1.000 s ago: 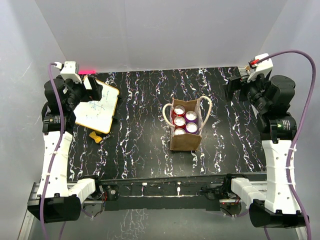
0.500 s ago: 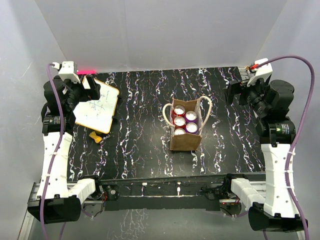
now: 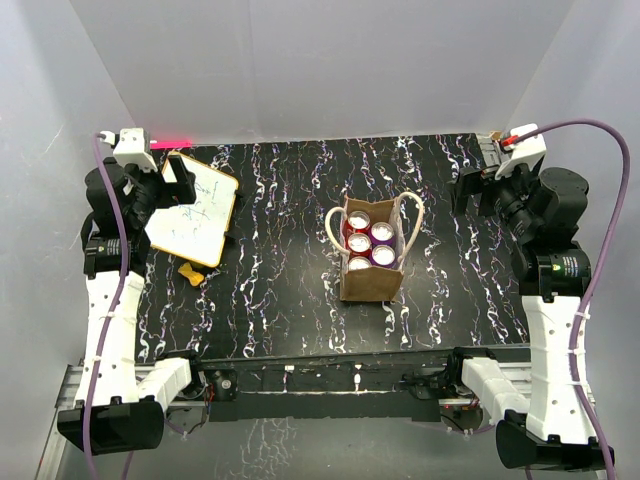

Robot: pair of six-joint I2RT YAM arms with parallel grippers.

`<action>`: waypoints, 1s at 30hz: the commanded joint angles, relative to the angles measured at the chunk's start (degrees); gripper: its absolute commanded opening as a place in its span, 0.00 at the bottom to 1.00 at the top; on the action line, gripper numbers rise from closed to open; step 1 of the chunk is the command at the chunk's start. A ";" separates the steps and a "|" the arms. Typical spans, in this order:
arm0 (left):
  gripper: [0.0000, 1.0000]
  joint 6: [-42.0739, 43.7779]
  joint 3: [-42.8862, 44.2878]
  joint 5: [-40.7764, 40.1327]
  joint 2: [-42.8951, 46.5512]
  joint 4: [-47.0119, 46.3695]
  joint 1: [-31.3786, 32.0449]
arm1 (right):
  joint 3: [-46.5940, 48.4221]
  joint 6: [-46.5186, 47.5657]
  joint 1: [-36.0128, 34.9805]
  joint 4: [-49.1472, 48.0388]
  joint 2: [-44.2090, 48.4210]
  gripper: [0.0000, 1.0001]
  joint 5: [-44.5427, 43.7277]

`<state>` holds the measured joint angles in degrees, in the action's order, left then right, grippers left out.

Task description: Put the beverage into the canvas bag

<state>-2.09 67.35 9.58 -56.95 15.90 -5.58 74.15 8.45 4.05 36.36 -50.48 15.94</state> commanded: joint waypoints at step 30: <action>0.97 0.30 -0.46 -0.89 0.42 0.14 -0.74 | -1.49 -1.95 1.38 -3.37 0.41 0.98 -7.69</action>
<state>-1.54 66.63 9.15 -56.80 16.36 -5.91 72.25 7.14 5.17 36.18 -49.98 7.86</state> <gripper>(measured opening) 0.970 0.982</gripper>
